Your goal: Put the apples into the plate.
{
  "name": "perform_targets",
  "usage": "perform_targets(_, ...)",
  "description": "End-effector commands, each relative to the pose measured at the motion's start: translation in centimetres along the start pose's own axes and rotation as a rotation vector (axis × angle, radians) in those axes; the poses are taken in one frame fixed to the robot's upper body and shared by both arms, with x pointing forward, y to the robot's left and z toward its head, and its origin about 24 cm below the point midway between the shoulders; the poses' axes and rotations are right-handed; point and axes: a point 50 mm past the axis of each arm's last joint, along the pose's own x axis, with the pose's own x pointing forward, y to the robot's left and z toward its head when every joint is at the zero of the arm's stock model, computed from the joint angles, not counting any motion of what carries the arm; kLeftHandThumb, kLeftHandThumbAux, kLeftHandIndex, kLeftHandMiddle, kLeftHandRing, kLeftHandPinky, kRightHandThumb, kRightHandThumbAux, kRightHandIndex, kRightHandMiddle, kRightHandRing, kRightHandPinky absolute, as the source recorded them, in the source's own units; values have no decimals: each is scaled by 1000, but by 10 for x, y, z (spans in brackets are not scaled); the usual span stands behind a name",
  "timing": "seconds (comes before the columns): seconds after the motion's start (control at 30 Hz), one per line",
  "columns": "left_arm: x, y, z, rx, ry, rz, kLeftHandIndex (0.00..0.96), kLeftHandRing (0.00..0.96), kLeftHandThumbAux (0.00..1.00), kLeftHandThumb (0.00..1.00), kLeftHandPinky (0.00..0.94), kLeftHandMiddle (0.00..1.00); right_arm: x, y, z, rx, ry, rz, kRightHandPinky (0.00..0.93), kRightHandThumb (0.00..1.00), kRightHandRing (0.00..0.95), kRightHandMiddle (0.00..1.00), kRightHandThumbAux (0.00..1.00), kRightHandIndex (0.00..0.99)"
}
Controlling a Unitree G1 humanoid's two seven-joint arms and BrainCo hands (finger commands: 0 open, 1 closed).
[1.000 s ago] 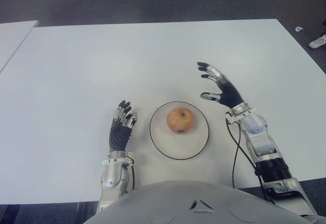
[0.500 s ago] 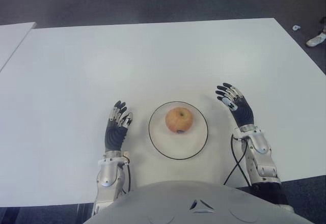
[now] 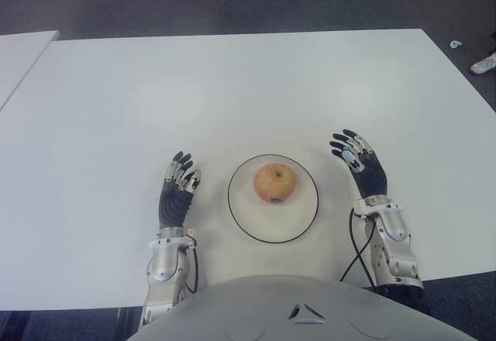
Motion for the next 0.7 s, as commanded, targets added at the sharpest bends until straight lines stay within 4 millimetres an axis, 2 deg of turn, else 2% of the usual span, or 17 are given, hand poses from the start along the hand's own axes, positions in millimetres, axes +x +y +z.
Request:
perform_targets(0.03, -1, 2, -4, -12, 15, -6, 112, 146, 571, 260, 162, 147, -8, -2, -7, -1, 17, -23, 273, 303, 245, 247, 556, 168)
perform_targets(0.27, 0, 3, -4, -24, 6, -11, 119, 151, 576, 276, 177, 150, -16, -2, -23, 3, 60, -37, 272, 304, 249, 254, 564, 160)
perform_targets(0.7, 0, -1, -6, -60, 7, -30, 138, 182, 579, 294, 200, 179, -17, 11, -31, -6, 74, -31, 286, 292, 255, 254, 558, 142)
